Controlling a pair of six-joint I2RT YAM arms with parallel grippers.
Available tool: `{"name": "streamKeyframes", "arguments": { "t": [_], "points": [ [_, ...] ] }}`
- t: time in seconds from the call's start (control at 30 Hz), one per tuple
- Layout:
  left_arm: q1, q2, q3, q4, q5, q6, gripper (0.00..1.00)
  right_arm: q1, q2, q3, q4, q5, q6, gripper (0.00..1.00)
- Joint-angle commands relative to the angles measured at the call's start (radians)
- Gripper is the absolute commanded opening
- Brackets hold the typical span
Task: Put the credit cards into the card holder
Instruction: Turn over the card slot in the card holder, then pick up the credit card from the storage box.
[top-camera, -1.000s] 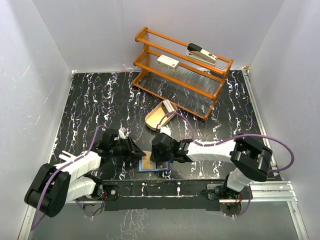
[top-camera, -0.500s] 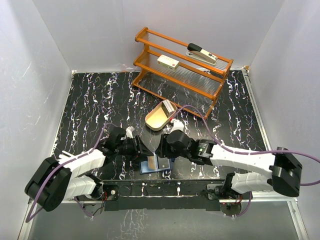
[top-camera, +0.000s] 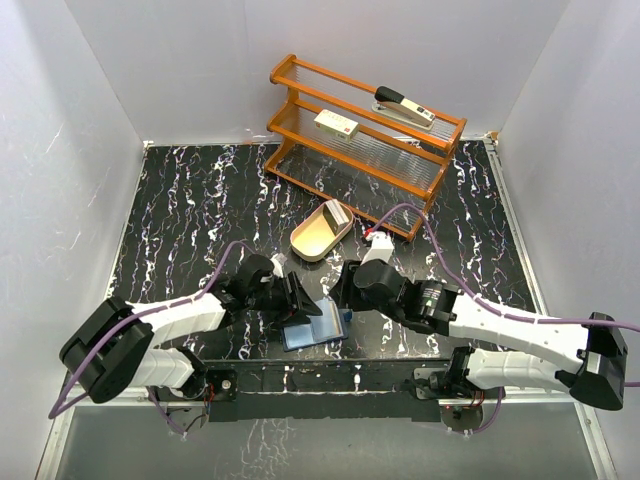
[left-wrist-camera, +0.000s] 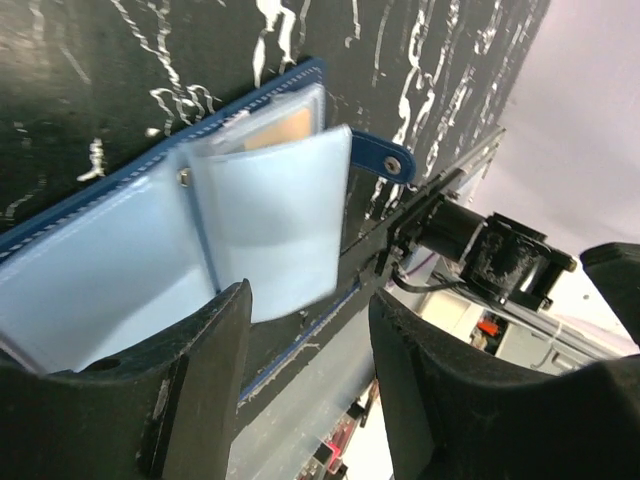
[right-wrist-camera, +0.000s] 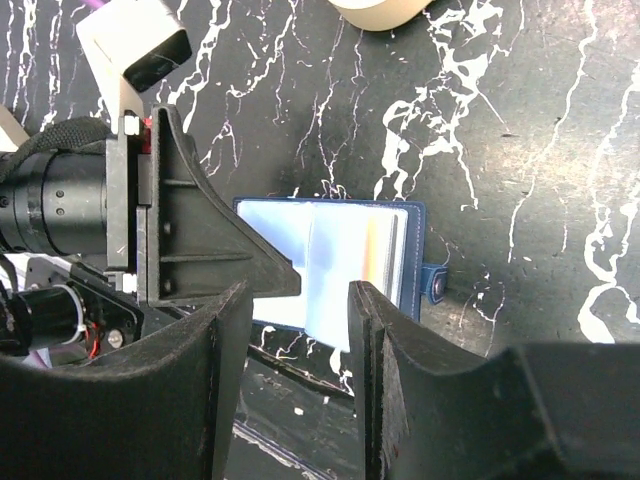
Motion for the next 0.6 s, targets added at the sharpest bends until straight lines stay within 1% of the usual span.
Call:
{"name": "streamKeyframes", "arguments": {
  "t": [0.0, 0.17, 0.27, 0.37, 0.5, 0.57],
  "points": [
    [-0.004, -0.033, 0.053, -0.129, -0.077, 0.055, 0.49, 0.002, 0.001, 0.046, 0.002, 0.041, -0.022, 0.42],
    [-0.004, -0.084, 0.073, -0.28, -0.163, 0.086, 0.48, 0.002, 0.034, 0.056, 0.02, 0.021, -0.019, 0.42],
    [-0.004, -0.11, 0.091, -0.385, -0.224, 0.113, 0.48, 0.0, 0.064, 0.082, 0.023, 0.035, -0.022, 0.43],
    [-0.004, -0.141, 0.096, -0.474, -0.275, 0.129, 0.5, -0.013, 0.109, 0.126, 0.005, 0.061, -0.092, 0.44],
    [-0.002, -0.177, 0.078, -0.523, -0.299, 0.141, 0.5, -0.047, 0.196, 0.204, 0.002, 0.089, -0.199, 0.46],
    [-0.001, -0.2, 0.077, -0.559, -0.339, 0.149, 0.5, -0.075, 0.252, 0.248, 0.008, 0.102, -0.253, 0.47]
  ]
}}
